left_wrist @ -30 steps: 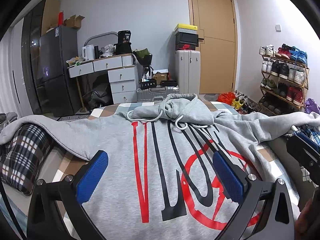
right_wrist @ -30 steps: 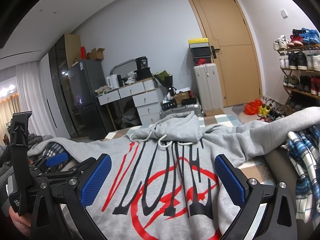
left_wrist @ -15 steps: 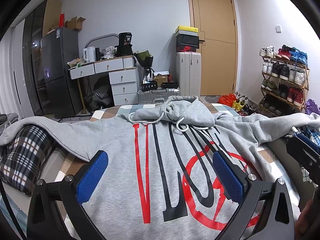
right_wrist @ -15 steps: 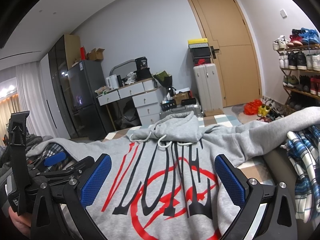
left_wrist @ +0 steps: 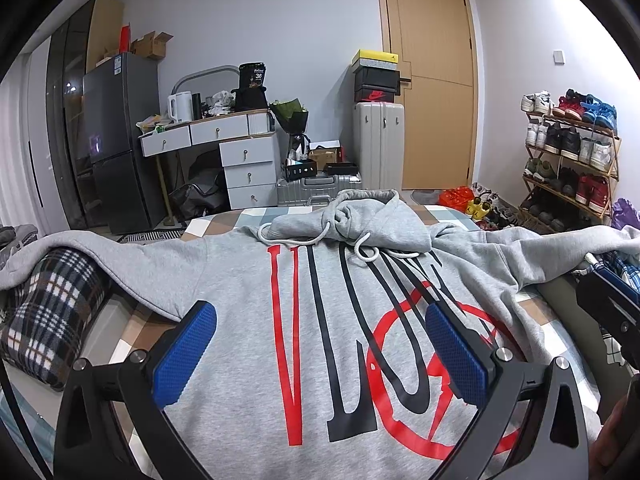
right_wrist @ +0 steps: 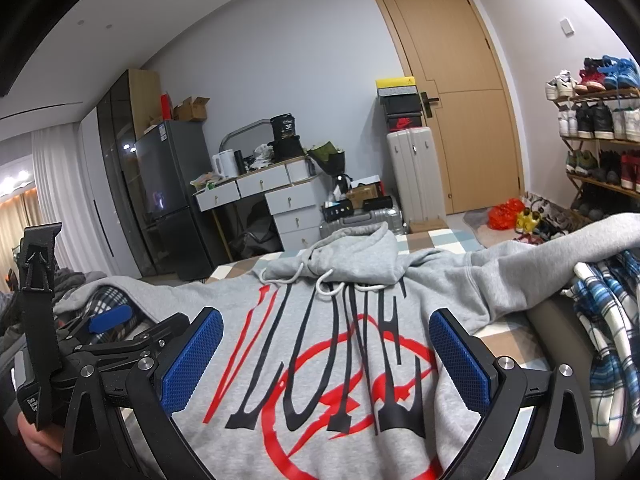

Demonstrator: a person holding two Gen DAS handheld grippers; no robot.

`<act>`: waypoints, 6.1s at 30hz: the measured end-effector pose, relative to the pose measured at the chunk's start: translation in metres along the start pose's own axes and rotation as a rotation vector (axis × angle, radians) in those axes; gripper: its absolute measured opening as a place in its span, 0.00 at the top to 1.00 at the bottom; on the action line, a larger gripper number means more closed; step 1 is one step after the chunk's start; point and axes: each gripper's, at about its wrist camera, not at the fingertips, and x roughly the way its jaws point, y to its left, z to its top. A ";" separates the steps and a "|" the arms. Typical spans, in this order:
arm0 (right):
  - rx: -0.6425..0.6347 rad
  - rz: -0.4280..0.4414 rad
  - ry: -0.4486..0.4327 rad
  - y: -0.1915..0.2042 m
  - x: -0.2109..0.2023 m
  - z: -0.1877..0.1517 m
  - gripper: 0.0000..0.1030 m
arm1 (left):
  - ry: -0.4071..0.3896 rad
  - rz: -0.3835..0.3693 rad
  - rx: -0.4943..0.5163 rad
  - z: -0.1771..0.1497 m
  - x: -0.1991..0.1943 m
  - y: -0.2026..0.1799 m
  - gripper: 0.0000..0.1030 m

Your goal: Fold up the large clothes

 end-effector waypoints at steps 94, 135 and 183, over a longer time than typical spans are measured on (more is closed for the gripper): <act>0.317 -0.457 0.200 -0.319 -0.094 0.089 0.89 | 0.118 -0.084 0.274 -0.019 0.017 -0.059 0.01; 0.488 -0.626 -0.075 -0.372 -0.098 0.159 0.88 | 0.118 -0.073 0.316 -0.029 0.015 -0.063 0.01; 0.319 0.342 0.321 -0.006 0.080 -0.021 0.00 | 0.198 0.043 0.001 0.023 0.076 0.092 0.01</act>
